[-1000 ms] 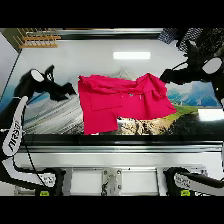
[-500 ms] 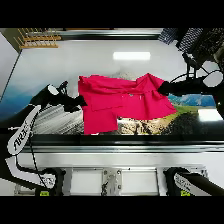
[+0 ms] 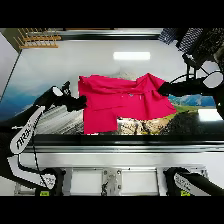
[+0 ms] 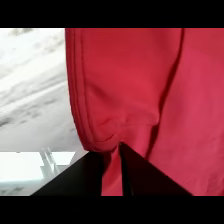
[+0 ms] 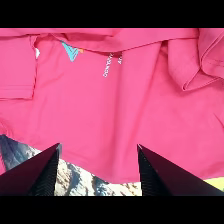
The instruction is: Fold the clothes and pants, and hang the long-sleeved shirts on hangers.
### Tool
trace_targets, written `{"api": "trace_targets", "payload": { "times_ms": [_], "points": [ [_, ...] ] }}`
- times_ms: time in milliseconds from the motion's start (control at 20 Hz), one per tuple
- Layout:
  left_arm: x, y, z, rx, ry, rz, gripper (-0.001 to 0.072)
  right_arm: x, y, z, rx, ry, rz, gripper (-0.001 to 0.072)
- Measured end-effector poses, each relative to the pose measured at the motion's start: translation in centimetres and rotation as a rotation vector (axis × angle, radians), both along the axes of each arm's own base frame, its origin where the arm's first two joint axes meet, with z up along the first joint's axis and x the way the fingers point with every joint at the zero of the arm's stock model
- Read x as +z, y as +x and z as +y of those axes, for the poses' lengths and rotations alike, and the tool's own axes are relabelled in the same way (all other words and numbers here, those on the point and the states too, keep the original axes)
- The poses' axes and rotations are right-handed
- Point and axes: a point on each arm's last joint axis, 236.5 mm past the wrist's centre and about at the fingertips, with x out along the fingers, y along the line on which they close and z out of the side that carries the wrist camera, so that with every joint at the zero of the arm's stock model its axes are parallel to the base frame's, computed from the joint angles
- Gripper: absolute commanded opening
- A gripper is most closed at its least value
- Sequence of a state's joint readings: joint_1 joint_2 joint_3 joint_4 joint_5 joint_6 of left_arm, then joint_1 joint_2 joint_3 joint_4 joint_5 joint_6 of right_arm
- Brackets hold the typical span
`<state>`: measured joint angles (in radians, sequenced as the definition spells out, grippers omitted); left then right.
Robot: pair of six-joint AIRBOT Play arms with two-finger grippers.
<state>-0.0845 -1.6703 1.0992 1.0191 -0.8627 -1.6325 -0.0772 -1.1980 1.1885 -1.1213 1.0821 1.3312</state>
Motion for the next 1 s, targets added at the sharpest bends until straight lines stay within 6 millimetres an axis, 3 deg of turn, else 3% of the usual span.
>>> {"api": "trace_targets", "payload": {
  "times_ms": [100,250,450,550,750,1000],
  "points": [
    [0.4,0.2,0.0,-0.004,0.005,-0.015,0.0007,-0.3,-0.3,-0.7,-0.011,0.001,0.018,0.0513],
    [2.3,0.2,1.5,-0.02,0.046,-0.059,0.0007,-2.8,-2.1,-4.2,-0.099,0.0,0.122,0.0512],
    [4.9,-1.1,3.7,-0.022,0.089,-0.108,0.0007,-9.5,-6.4,-10.1,-0.391,0.09,0.32,0.0512],
    [5.3,-2.0,4.1,-0.024,0.1,-0.116,0.0007,-12.8,-8.0,-11.3,-0.519,0.16,0.376,0.0512],
    [5.5,-3.0,4.4,-0.021,0.104,-0.117,0.0007,-17.1,-8.3,-10.1,-0.594,0.281,0.393,0.0512],
    [5.6,-3.0,4.6,-0.016,0.11,-0.132,0.0007,-18.5,-4.9,-5.8,-0.541,0.4,0.308,0.0511]
  ]
}}
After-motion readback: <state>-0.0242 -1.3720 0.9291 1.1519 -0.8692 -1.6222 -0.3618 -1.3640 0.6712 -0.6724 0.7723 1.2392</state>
